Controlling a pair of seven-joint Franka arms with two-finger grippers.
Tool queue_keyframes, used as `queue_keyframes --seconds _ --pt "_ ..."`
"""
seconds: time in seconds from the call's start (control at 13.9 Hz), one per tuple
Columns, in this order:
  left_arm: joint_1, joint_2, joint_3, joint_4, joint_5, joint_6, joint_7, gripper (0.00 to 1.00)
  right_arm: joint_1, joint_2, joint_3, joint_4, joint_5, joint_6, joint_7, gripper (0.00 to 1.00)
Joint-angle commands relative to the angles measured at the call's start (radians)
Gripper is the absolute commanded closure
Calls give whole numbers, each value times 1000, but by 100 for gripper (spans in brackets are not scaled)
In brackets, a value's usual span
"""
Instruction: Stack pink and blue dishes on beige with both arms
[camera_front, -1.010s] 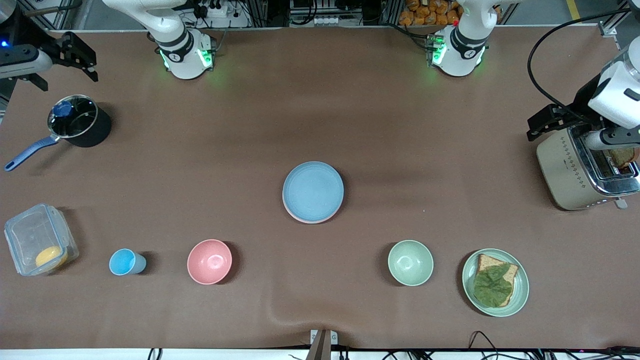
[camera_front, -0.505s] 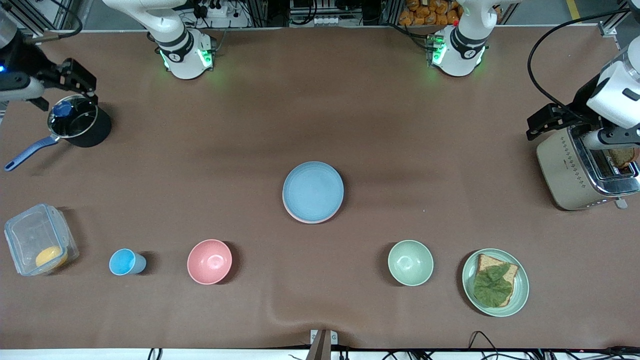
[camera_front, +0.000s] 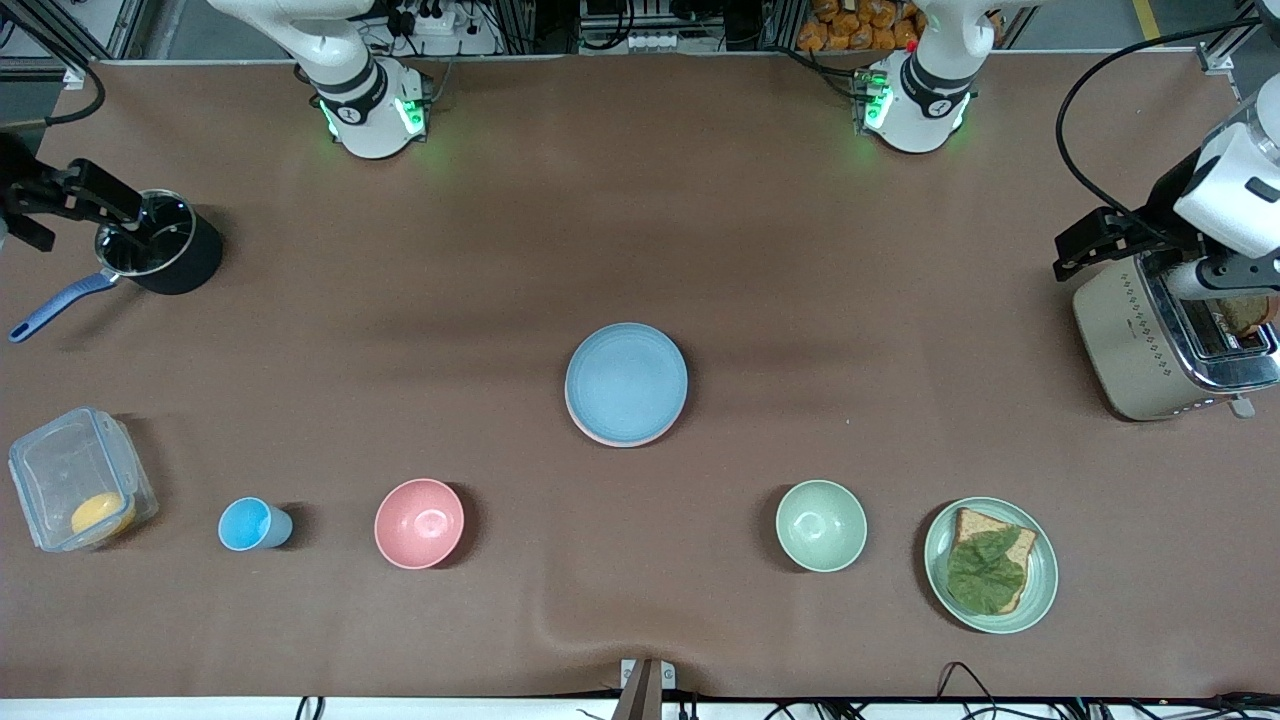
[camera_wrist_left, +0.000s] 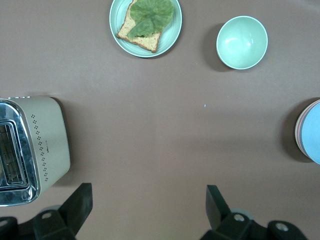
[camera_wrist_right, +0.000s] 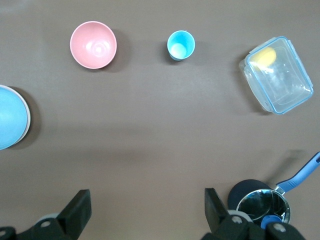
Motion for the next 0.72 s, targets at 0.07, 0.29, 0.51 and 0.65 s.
queue_keyframes --seconds 0.07,0.29,0.51,0.65 --pt "12 -1 -4 10 6 -16 29 0 -23 9 12 17 12 -26 41 0" --pt "12 -1 -4 10 6 -16 29 0 -14 11 12 -12 15 -20 41 0" --pt "12 -1 -4 10 5 -16 29 0 2 12 15 -25 22 -9 41 0" --pt "12 -3 -4 10 5 -16 30 0 2 11 15 -26 21 -4 41 0"
